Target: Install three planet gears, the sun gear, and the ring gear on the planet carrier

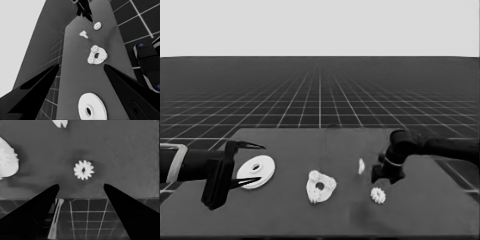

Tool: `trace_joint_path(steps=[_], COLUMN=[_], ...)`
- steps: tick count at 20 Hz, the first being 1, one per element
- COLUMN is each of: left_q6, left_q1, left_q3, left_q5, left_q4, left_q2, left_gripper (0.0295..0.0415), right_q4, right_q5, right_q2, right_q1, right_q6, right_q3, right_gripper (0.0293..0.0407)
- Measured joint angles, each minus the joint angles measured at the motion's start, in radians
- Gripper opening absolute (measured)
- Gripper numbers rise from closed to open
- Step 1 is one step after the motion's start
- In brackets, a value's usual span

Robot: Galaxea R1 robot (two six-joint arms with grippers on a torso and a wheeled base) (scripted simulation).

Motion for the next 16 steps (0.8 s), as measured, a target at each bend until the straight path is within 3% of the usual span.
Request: trace_joint_path(steps=[4, 6, 8, 14, 16], left_q6=[0.000, 0.000, 0.000, 0.000, 0.000], left_q1=[0.000, 0.000, 0.000, 0.000, 0.000], left_q3=[0.000, 0.000, 0.000, 0.000, 0.000], left_q5=[0.000, 0.000, 0.000, 0.000, 0.000], left_q4=[0.000, 0.000, 0.000, 0.000, 0.000], left_q2=[0.000, 0.000, 0.000, 0.000, 0.000], left_gripper=[0.0385, 0.0385, 0.0385, 0.0385, 0.0385], right_q4=[0.002, -0.143, -0.186, -0.207, -0.207], right_q5=[0.005, 0.071, 0.099, 0.114, 0.115], right_q2=[-0.021, 0.005, 0.022, 0.031, 0.031], right_q1=[0.001, -0.157, -0.210, -0.233, -0.233], right_q6=[-0.027, -0.053, -0.067, -0.075, -0.075], right_q3=[-0.005, -0.070, -0.110, -0.132, -0.133], right_gripper=[0.0385, 0.0385, 0.0385, 0.0385, 0.0314])
